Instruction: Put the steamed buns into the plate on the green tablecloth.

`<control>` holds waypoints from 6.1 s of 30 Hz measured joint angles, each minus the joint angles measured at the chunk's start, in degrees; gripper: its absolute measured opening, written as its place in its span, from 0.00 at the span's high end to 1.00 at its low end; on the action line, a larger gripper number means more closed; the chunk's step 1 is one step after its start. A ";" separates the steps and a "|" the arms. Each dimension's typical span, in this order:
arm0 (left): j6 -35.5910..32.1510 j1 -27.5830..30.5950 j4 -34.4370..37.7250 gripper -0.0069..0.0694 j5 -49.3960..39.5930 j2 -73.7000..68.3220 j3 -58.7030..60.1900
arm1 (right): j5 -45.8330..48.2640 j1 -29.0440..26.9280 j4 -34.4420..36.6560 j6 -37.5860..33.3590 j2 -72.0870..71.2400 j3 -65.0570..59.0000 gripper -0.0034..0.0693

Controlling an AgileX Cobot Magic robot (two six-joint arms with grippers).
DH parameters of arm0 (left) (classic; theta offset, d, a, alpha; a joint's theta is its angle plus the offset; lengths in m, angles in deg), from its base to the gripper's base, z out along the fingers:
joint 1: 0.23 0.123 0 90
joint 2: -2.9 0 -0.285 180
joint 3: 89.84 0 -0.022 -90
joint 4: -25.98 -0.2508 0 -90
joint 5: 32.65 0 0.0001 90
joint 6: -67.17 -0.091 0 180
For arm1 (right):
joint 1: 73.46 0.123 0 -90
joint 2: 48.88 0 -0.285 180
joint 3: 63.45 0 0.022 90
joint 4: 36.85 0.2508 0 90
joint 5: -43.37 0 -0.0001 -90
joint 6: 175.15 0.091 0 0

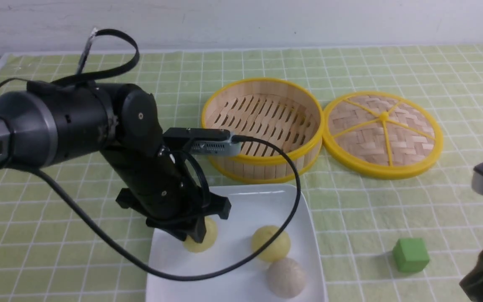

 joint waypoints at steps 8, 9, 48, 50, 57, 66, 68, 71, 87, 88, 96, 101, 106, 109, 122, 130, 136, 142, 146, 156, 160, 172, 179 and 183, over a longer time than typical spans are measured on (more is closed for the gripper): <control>-0.02 0.00 0.00 0.34 -0.64 0.00 -1.73 | 5.06 0.00 -0.52 1.74 -24.25 -0.37 0.91; -0.06 0.00 0.00 0.34 -0.95 0.00 -2.10 | 4.46 0.00 -0.74 1.74 -27.85 -0.84 0.91; -0.05 0.00 -3.97 0.91 -0.41 0.06 -2.64 | -43.94 0.00 -1.63 3.26 -49.84 -27.90 0.84; -0.05 0.00 -4.10 0.91 -0.02 0.26 -2.64 | -44.01 -0.08 -1.82 3.26 -50.79 -29.67 0.84; -0.05 0.00 -5.27 0.91 0.34 3.76 -2.64 | -43.64 -6.97 -9.06 3.49 -55.45 -37.52 0.83; -0.05 0.00 -6.39 0.91 -6.33 19.51 -4.86 | -41.07 -17.84 -8.91 3.49 -59.12 -45.30 0.81; 0.40 0.00 -8.04 0.91 -7.63 23.88 -4.98 | -39.43 -18.43 -8.84 3.49 -59.12 -45.30 0.81; 3.51 0.00 -12.40 0.90 -10.30 29.87 -5.01 | -38.89 -18.50 -8.84 3.49 -59.12 -45.21 0.80; 22.87 0.00 -26.29 0.89 -19.10 64.96 14.71 | -38.41 -22.98 -8.93 3.49 -59.12 -45.07 0.77; 23.16 0.00 -26.29 0.89 -18.76 66.54 16.50 | -38.41 -22.98 -8.93 3.49 -59.12 -45.07 0.77; 23.64 0.00 -26.42 0.88 4.28 79.73 33.58 | -38.41 -23.08 -8.95 3.49 -59.12 -45.07 0.76; 23.64 0.00 -26.61 0.88 24.50 81.32 41.73 | -38.41 -23.08 -8.95 3.49 -59.12 -45.07 0.75; 23.64 0.00 -26.93 0.86 30.72 81.39 45.61 | -38.36 -23.08 -9.01 3.44 -59.12 -45.07 0.74; 23.64 0.00 -27.03 0.86 30.11 81.39 46.71 | -38.36 -23.08 -9.01 3.44 -59.12 -45.07 0.74; 22.91 0.53 -29.08 0.85 21.82 81.39 49.92 | -38.36 -23.08 -9.01 3.44 -59.12 -45.07 0.71; 14.85 14.89 -22.63 0.84 26.61 82.84 58.59 | -38.36 -23.08 -9.01 3.44 -59.12 -45.07 0.70; 6.37 25.59 -21.43 0.84 27.04 93.11 62.83 | -38.36 -23.08 -9.01 3.44 -59.12 -45.07 0.70; 6.87 30.66 -20.97 0.83 26.75 97.52 65.11 | -38.36 -23.08 -9.01 3.44 -59.12 -45.07 0.69; 7.03 30.79 -21.02 0.82 26.75 97.52 65.11 | -38.36 -23.08 -9.01 3.44 -59.12 -45.07 0.68; 7.07 29.04 -21.02 0.81 26.75 97.52 65.11 | -38.36 -23.08 -9.01 3.44 -59.12 -45.07 0.66; 7.07 26.19 -21.08 0.80 26.70 97.52 65.11 | -38.36 -23.08 -9.01 3.44 -59.12 -45.07 0.65; 7.07 26.84 -21.13 0.78 26.70 97.52 65.11 | -38.36 -23.08 -9.01 3.44 -59.12 -45.07 0.63; 7.07 26.84 -21.13 0.77 26.70 97.52 65.11 | -38.36 -23.08 -9.01 3.44 -59.12 -45.07 0.63; 7.07 26.84 -21.13 0.77 26.70 97.52 65.11 | -38.36 -22.80 -9.01 3.44 -59.12 -45.07 0.63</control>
